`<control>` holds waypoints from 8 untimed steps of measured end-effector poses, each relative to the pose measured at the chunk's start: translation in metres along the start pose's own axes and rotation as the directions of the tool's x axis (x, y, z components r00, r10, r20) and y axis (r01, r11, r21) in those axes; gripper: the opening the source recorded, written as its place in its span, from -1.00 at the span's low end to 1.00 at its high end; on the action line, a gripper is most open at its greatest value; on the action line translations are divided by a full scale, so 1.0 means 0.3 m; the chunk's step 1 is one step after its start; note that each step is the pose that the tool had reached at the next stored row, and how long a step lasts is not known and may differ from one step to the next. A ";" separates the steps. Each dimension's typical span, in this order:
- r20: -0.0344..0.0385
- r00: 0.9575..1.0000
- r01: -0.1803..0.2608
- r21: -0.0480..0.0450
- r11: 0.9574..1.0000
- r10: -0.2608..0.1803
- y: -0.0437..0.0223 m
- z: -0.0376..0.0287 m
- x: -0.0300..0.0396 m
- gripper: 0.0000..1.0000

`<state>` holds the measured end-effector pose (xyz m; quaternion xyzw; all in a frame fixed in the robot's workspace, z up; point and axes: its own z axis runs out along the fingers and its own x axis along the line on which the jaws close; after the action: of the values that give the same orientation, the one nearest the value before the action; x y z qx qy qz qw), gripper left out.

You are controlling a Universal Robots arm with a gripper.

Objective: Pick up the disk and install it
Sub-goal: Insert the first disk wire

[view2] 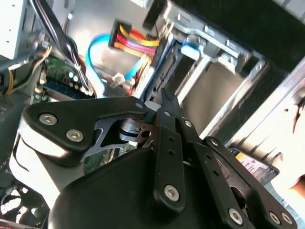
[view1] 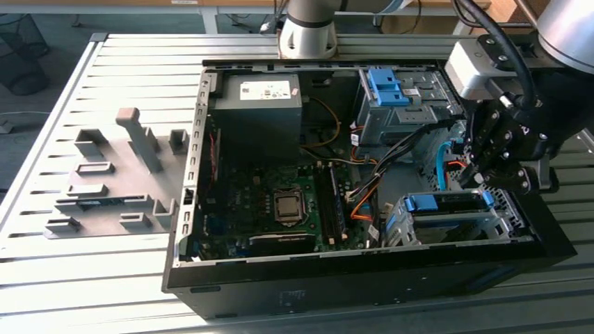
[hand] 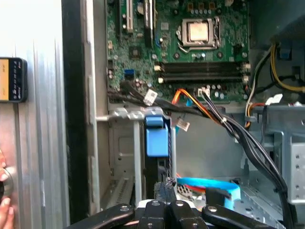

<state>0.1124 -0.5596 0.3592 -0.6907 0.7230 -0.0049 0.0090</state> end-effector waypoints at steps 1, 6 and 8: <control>0.000 1.000 0.000 -0.001 1.000 0.000 -0.006 0.000 -0.005 -0.79; -0.002 1.000 0.004 -0.013 1.000 -0.004 -0.022 0.000 -0.014 -0.79; -0.001 1.000 0.021 -0.016 1.000 -0.021 -0.023 0.001 -0.014 -0.79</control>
<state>0.1196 -0.5557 0.3592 -0.6983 0.7158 0.0004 0.0027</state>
